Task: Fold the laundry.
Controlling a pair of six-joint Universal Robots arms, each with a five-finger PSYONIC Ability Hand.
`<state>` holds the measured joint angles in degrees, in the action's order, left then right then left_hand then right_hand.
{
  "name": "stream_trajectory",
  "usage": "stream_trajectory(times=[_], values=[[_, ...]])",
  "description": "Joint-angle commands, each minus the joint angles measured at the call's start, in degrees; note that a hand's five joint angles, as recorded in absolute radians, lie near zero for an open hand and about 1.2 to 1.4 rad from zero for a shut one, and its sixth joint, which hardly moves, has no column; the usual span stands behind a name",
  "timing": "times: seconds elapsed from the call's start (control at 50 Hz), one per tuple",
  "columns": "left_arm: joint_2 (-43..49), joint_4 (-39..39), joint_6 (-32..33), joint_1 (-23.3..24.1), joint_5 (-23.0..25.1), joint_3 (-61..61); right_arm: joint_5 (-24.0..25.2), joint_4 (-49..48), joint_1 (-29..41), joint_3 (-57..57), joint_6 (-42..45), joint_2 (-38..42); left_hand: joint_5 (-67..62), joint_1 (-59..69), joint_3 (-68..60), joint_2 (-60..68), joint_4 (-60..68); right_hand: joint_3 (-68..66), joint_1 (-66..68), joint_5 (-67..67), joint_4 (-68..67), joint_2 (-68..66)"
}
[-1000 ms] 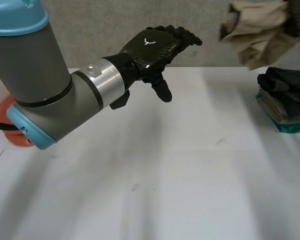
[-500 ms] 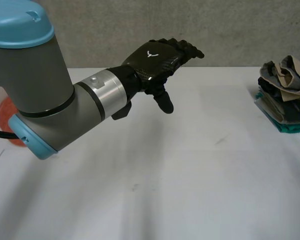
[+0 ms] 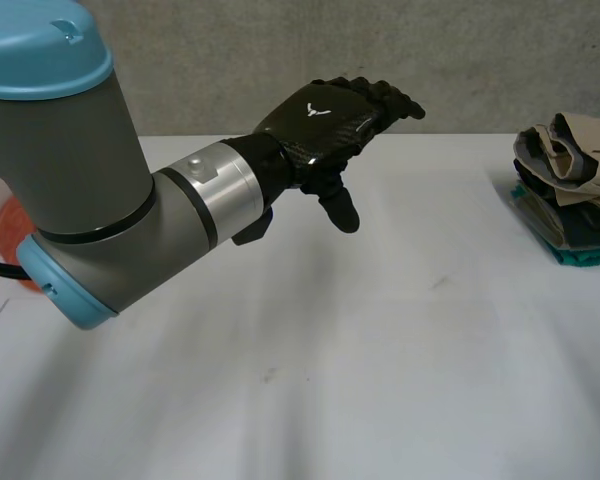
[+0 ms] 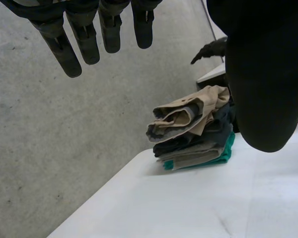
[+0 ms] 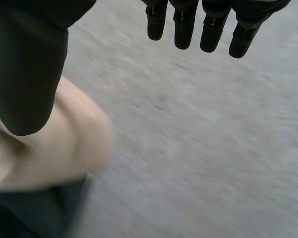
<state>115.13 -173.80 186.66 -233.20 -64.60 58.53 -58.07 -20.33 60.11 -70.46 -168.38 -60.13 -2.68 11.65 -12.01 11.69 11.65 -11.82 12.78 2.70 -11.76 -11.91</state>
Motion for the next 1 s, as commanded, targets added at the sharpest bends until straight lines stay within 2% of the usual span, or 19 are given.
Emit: stream_trajectory(times=[0.02,0.12,0.2,0.22,0.26,0.28,0.34,0.36,0.42,0.44,0.54,0.6,0.72,0.8,0.86,0.88,0.9,0.92,1.0], values=[[-2.0,-1.0,-0.3,0.8,0.0,-0.3,-10.6,2.6,-2.3,1.6,14.3,-4.7,0.4,0.6,-0.2,0.5,0.6,1.8,-2.8,-2.7,1.8,1.9],[-4.9,-4.0,-3.1,0.0,-3.1,-1.7,-11.3,-0.9,6.8,1.1,14.9,-7.7,-3.1,4.1,-3.7,4.1,4.1,1.8,-2.8,-2.7,1.8,1.9],[-8.4,-6.5,-4.0,-1.7,-11.8,-1.8,-10.6,-4.8,17.2,-4.0,10.6,-13.3,-2.8,3.8,-3.4,3.7,3.8,1.8,-2.8,-2.7,1.8,1.9],[-9.3,-6.7,-3.3,-3.6,-15.3,-1.7,-10.0,-5.4,18.5,-5.0,10.2,-14.3,-2.4,3.4,-3.1,3.4,3.4,1.8,-2.8,-2.7,1.8,1.9],[-9.7,-6.4,-1.8,-6.6,-18.3,-1.3,-8.6,-6.0,21.3,-7.5,9.6,-16.0,-2.1,3.1,-2.7,3.1,3.1,1.8,-2.8,-2.7,1.8,1.9],[-9.9,-5.5,0.9,-10.4,-20.7,-0.4,-6.8,-5.9,24.3,-9.8,9.8,-17.5,-1.1,2.1,-1.7,2.1,2.1,1.8,-2.8,-2.7,1.8,1.9],[-10.0,-3.9,7.5,-16.0,-24.1,2.5,-4.9,-5.5,28.8,-13.6,10.0,-18.7,-0.2,1.3,-0.9,1.2,1.3,1.8,-2.8,-2.7,1.8,1.9],[-9.7,-3.4,12.7,-19.4,-25.4,4.7,-4.1,-5.0,31.5,-16.1,10.1,-18.8,-0.1,1.1,-0.7,1.0,1.1,1.8,-2.8,-2.7,1.8,1.9],[-8.4,-3.9,20.6,-23.6,-26.6,7.6,-3.8,-3.8,35.2,-19.5,11.1,-18.7,0.6,0.4,-0.1,0.4,0.4,1.8,-2.8,-2.7,1.8,1.9],[-6.8,-5.1,25.5,-25.8,-27.0,9.0,-3.8,-2.8,37.2,-21.3,12.4,-18.4,0.4,0.6,-0.2,0.5,0.6,1.8,-2.8,-2.7,1.8,1.9],[3.6,-11.5,35.4,-33.8,-26.9,10.5,-4.2,-0.2,39.8,-25.3,18.4,-16.3,0.9,0.1,0.3,0.0,0.1,1.8,-2.8,-2.7,1.8,1.9],[11.4,-14.9,38.7,-37.5,-26.3,8.9,-5.3,1.3,40.5,-26.6,22.0,-13.6,1.6,-0.6,1.0,-0.6,-0.6,1.8,-2.8,-2.7,1.8,1.9],[23.6,-17.6,43.1,-40.5,-25.1,2.8,-6.4,2.1,41.7,-27.9,24.7,-11.6,1.8,-0.8,1.1,-0.8,-0.8,1.8,-2.8,-2.7,1.8,1.9],[30.0,-18.1,46.2,-43.1,-21.8,-1.4,-6.4,2.1,41.7,-28.7,24.4,-11.5,0.5,0.6,-0.2,0.5,0.6,1.8,-2.8,-2.7,1.8,1.9],[33.3,-18.1,47.3,-44.4,-20.3,-4.0,-6.3,2.0,41.7,-29.2,24.3,-11.3,-14.8,15.8,-15.5,15.8,15.8,1.8,-2.8,-2.7,1.8,1.9],[33.8,-18.2,47.4,-44.4,-20.2,-4.5,-6.2,2.0,41.7,-29.4,24.3,-11.3,-26.0,27.0,-26.7,27.0,27.0,1.8,-2.8,-2.7,1.8,1.9],[34.1,-18.3,47.3,-44.3,-20.4,-5.3,-6.2,2.0,41.7,-29.6,24.3,-11.3,-59.9,61.0,-60.6,60.9,61.0,1.8,-2.8,-2.7,1.8,1.9],[34.1,-18.6,47.3,-44.2,-20.6,-5.3,-6.2,2.0,41.6,-29.6,24.3,-11.3,-67.2,68.3,-67.9,68.2,68.3,1.8,-2.8,-2.7,1.8,1.9],[29.7,-21.3,45.7,-41.2,-23.0,-3.3,-6.2,1.8,41.2,-29.9,24.3,-11.2,-67.3,68.3,-68.0,68.3,68.3,1.8,-2.8,-2.7,1.8,1.9]])
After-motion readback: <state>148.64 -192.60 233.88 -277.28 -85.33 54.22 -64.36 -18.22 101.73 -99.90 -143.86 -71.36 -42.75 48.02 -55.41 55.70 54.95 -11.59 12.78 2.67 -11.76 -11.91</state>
